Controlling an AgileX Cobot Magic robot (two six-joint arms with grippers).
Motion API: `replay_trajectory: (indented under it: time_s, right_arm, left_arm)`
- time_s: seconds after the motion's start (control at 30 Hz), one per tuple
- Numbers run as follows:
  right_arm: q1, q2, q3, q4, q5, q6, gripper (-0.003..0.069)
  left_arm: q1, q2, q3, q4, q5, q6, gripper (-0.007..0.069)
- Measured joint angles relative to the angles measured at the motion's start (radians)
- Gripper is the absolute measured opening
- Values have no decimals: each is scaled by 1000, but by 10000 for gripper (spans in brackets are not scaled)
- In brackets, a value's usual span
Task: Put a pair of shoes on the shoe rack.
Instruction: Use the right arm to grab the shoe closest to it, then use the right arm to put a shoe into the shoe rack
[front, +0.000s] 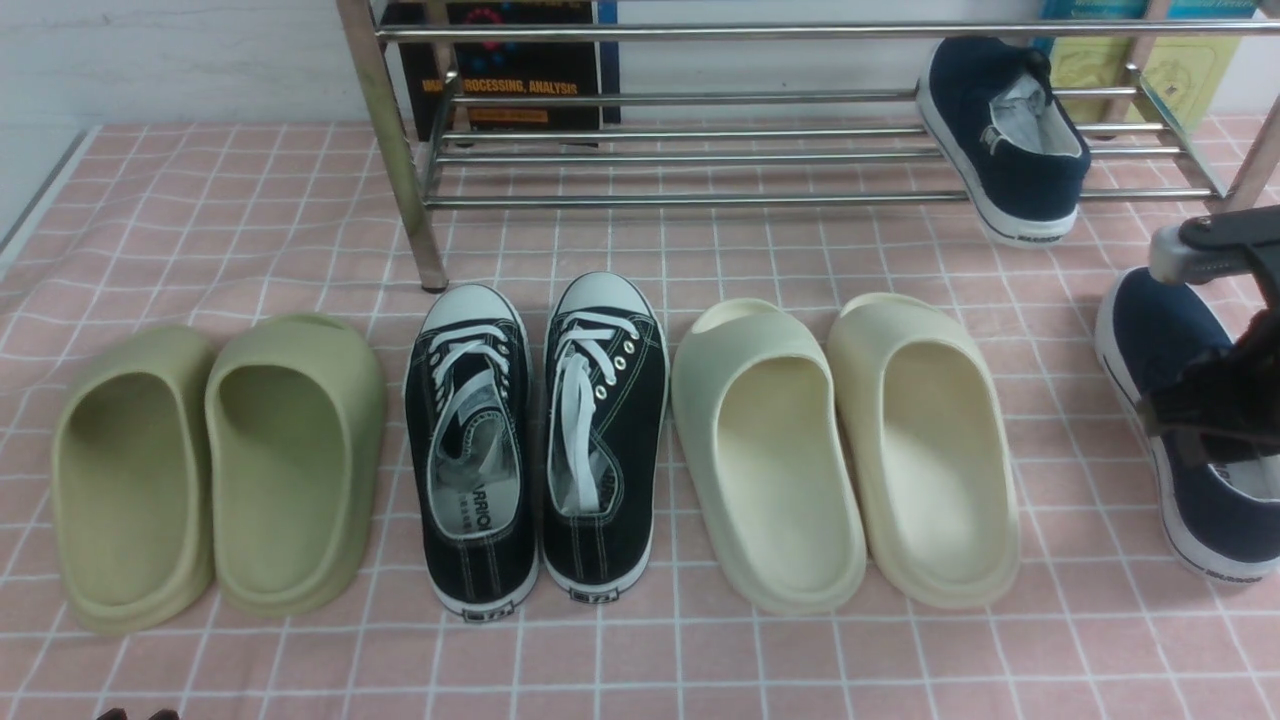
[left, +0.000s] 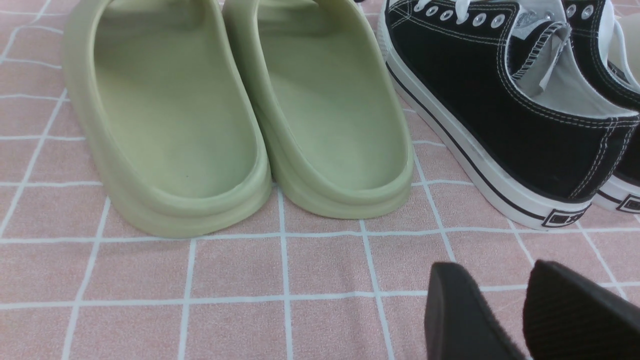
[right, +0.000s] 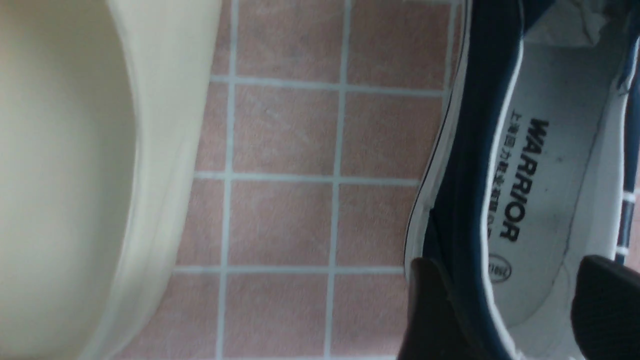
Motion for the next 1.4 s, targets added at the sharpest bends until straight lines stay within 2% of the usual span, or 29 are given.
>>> replay_trajectory:
  time_s: [0.13, 0.2, 0.23, 0.33, 0.4, 0.57, 0.93, 1.17, 1.4]
  right_arm:
    - [0, 63, 39, -81, -88, 134, 264]
    - [0, 89, 42, -77, -88, 151, 189]
    - [0, 91, 42, -77, -88, 152, 181]
    - [0, 105, 43, -68, -95, 152, 46]
    - [0, 105, 43, -68, -95, 152, 29]
    - [0, 89, 43, -64, -85, 119, 27]
    - [0, -71, 2, -28, 70, -43, 27]
    - [0, -71, -139, -11, 101, -107, 27]
    - [0, 1, -303, -12, 72, -241, 27]
  left_arm:
    - [0, 0, 0, 1, 0, 0, 237]
    - [0, 0, 0, 1, 0, 0, 237]
    - [0, 0, 0, 1, 0, 0, 237]
    - [0, 0, 0, 1, 0, 0, 237]
    - [0, 0, 0, 1, 0, 0, 238]
    - [0, 0, 0, 1, 0, 0, 239]
    - [0, 0, 0, 1, 0, 0, 239]
    - [0, 0, 0, 1, 0, 0, 239]
    - [0, 0, 0, 2, 0, 0, 239]
